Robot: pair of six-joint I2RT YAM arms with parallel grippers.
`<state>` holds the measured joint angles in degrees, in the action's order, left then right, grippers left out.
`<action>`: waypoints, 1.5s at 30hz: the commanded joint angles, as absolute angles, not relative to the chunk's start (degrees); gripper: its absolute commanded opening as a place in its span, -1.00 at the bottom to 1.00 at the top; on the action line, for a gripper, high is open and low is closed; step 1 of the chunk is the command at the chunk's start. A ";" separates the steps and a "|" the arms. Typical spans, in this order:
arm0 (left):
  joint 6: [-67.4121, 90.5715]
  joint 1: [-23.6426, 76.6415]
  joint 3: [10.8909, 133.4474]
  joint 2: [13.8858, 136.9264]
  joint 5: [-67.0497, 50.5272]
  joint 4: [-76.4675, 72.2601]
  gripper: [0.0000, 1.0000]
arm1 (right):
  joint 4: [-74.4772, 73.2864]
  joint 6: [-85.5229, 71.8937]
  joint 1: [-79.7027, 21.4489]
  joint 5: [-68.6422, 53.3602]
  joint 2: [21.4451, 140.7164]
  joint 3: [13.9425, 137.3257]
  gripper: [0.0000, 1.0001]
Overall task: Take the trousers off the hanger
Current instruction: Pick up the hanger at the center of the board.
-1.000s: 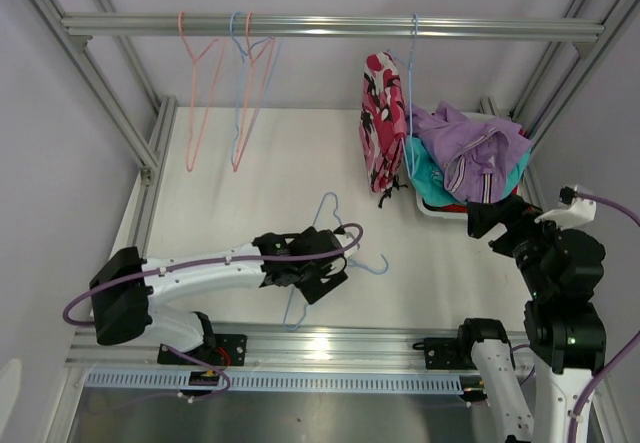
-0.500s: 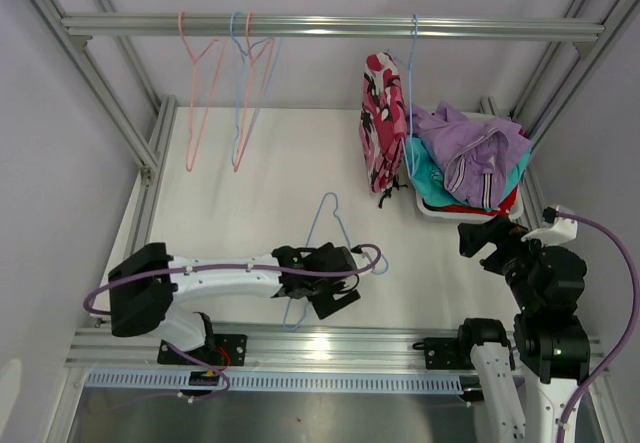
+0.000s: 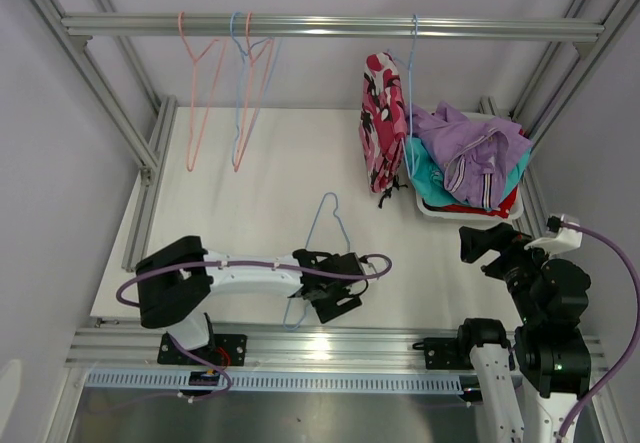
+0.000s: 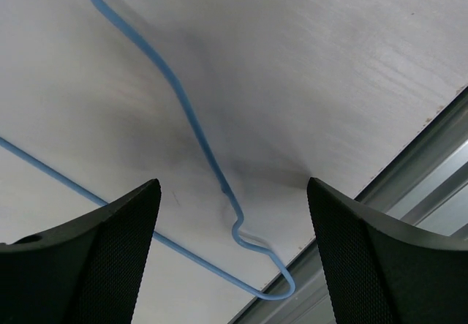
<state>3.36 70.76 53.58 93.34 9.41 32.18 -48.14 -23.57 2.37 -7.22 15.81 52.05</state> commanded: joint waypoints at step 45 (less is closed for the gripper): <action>7.38 73.13 58.53 99.93 12.48 35.07 -0.99 | -47.29 -24.52 0.44 -6.24 13.89 51.68 0.99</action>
